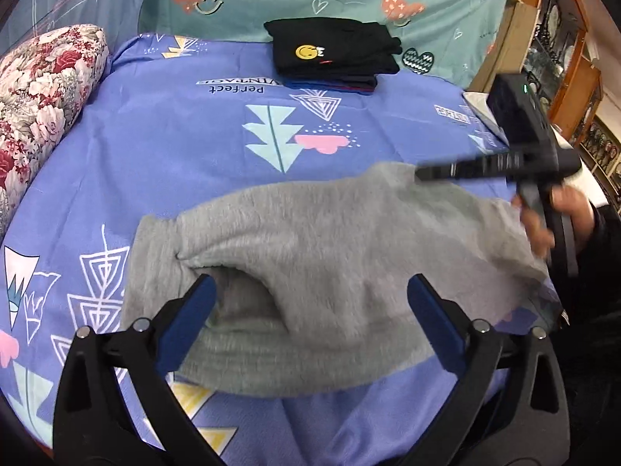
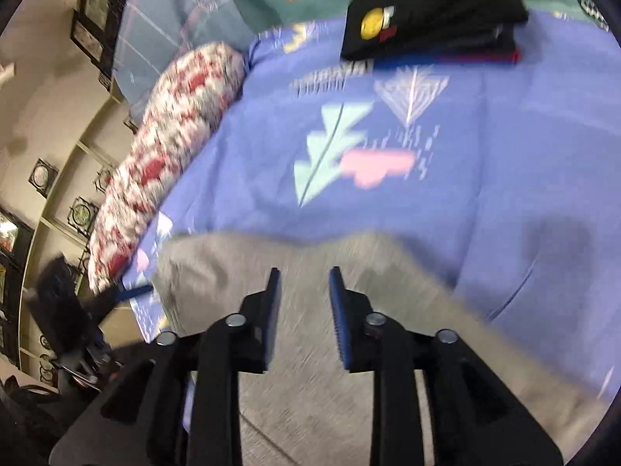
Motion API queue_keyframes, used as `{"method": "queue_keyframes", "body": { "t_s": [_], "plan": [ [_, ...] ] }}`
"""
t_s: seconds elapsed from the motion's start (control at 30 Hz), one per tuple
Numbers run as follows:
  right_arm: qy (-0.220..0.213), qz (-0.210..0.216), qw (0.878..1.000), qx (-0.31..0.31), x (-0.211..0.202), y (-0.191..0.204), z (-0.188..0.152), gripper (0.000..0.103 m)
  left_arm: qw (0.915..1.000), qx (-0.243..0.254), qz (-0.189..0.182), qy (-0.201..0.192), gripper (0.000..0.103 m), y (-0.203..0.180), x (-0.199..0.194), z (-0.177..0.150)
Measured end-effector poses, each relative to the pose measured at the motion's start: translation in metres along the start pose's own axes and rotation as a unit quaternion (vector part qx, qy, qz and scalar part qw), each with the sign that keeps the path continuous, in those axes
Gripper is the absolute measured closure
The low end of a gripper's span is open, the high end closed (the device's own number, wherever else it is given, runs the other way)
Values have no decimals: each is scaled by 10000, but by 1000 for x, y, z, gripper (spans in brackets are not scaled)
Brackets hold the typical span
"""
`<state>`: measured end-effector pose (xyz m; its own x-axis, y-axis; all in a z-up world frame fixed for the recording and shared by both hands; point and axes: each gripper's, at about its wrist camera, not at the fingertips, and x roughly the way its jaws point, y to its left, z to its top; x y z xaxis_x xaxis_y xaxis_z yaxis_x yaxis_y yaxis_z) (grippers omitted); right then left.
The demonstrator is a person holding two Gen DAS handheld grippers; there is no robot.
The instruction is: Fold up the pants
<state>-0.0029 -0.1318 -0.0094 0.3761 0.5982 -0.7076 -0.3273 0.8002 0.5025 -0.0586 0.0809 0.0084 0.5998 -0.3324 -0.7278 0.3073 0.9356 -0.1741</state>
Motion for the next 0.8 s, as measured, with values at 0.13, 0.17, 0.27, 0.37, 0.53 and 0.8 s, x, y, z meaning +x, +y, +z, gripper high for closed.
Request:
{"method": "queue_keyframes", "body": {
  "t_s": [0.13,0.17,0.27,0.37,0.53,0.8],
  "plan": [
    [160,-273,9991,296,48,-22,-22,78,9964,-353,285,710,3,29,60,-18],
    [127,-185,9988,437,44,-28,-22,81,9982,-209,317,473,3,26,55,-21],
    [-421,-52,9961,769,-4,-37,-29,78,9984,-65,380,406,3,20,46,-24],
    [-1326,-667,9870,612,-85,-40,-51,60,9991,-191,218,324,3,25,40,-25],
    [-2321,-1995,9334,1874,-225,-93,-150,23,9993,-247,259,137,2,26,41,-27],
    [-2008,-1880,8782,3913,-293,-176,-245,16,9989,-222,422,20,2,22,48,-28]
  ]
}}
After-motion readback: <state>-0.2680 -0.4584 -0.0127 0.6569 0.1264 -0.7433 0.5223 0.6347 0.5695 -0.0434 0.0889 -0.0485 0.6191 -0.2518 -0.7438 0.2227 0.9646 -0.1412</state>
